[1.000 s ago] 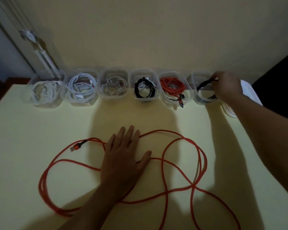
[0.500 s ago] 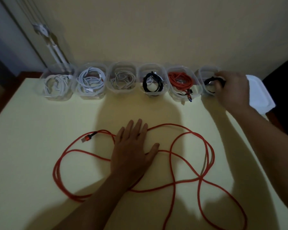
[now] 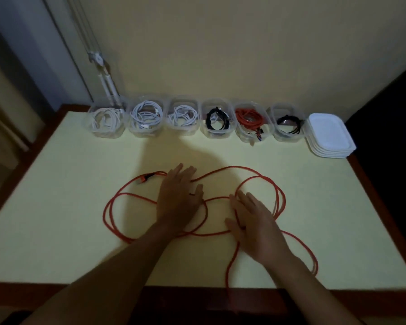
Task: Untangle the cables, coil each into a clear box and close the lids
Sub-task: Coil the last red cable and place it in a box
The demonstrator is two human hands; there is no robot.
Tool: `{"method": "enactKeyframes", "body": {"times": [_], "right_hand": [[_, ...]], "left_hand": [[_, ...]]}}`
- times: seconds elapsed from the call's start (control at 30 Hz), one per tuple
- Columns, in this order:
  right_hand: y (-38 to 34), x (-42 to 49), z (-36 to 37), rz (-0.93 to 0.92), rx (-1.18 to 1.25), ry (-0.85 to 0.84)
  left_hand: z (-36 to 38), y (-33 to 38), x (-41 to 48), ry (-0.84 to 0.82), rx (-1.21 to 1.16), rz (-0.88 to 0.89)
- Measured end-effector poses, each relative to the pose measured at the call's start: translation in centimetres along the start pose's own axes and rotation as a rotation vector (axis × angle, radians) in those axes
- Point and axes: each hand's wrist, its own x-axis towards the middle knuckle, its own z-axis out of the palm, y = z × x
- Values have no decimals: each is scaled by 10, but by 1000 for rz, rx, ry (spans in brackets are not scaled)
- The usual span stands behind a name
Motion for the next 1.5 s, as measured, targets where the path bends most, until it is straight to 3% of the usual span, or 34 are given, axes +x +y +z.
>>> {"method": "enactKeyframes", "body": {"times": [0.13,0.27,0.43,0.67,0.87,1.1,1.27,1.5], "right_hand": [[3,0,5,61,-103,-53],[3,7,7,48,-209,-90],[-15,16,-2,131,-294,-74],[-69,32,11,29,46,96],[-94,36,25,87,-20,143],[-95,52,1,194,-9,23],[-95,66,-39,85,185,237],[-106,93,-117,-161,144,429]], "left_hand": [[-30,-33,-21,9,61,-165],[-42,-50,-32,-48,78,-202],[-54,-41,-38,-144,-12,-138],[-67,-30,-61,-294,-45,-1],[-76,-26,-72,-360,2,68],[-86,-39,-71,-257,-21,-4],[-99,-32,-55,-123,-29,-55],[-128,5,-24,-1,-194,-91]]}}
